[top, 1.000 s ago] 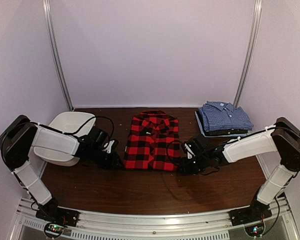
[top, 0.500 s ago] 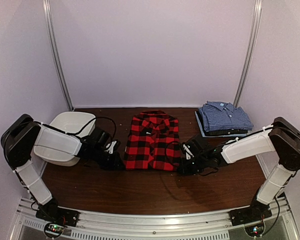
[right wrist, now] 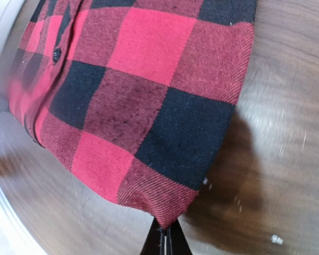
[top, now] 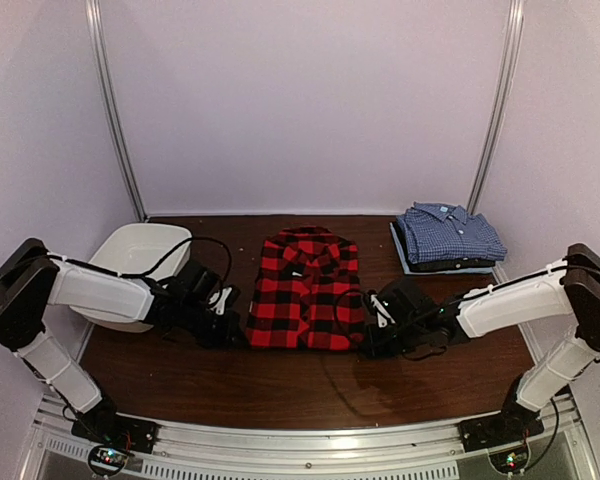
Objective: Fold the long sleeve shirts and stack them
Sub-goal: Pick up the 2/3-rectangle-folded shirt from the center of the board.
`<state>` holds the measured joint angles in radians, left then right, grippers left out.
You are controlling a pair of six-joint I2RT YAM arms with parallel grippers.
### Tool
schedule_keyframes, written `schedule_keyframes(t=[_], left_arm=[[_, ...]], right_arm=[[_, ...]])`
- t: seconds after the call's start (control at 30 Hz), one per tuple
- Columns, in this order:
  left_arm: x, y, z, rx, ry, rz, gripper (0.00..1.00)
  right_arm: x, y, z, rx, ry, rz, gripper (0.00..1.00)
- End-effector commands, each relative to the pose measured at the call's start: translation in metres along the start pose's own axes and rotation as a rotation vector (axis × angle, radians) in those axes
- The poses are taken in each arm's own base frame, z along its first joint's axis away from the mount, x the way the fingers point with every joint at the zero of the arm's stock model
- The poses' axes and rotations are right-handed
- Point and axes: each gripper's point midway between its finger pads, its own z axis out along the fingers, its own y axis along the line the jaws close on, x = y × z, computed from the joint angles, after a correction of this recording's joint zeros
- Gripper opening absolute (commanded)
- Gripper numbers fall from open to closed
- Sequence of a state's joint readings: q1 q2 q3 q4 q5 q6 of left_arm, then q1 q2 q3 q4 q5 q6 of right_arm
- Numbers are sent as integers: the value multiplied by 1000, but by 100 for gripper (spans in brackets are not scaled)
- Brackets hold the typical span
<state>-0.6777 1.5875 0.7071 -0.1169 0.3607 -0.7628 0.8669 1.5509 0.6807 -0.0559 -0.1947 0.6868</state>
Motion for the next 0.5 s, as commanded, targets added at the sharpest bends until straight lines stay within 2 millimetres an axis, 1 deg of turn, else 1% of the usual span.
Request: schedule_keyframes(t=[0.0,0.1,0.17,0.23,0.3,0.37,0.4,0.47], left_arm=[[19,-9,-17,-19,-20,2,0],[29,-18,-32,-32,-44,12,0],[31,-27,-48,-25,-71,16,0],[30,-38,-63,-7,-93,14,0],[24,-47,-78,-10,-121,14,0],[9,-55,-92,-29,-164,26,0],[-3,-63,-100,-32,-192,40,0],[-29,-70,-106,-27,-217,56,0]], right_arm=[[6,6,-19,9,-40,-13,0],[11,13,-33,5,-55,-24,0],[12,20,-44,-4,-66,-28,0],[6,35,-62,-33,-92,-38,0],[-7,48,-81,-57,-131,-42,0],[-28,63,-98,-79,-191,-51,0],[-42,68,-105,-76,-221,-56,0],[-73,74,-110,-59,-268,-61,0]])
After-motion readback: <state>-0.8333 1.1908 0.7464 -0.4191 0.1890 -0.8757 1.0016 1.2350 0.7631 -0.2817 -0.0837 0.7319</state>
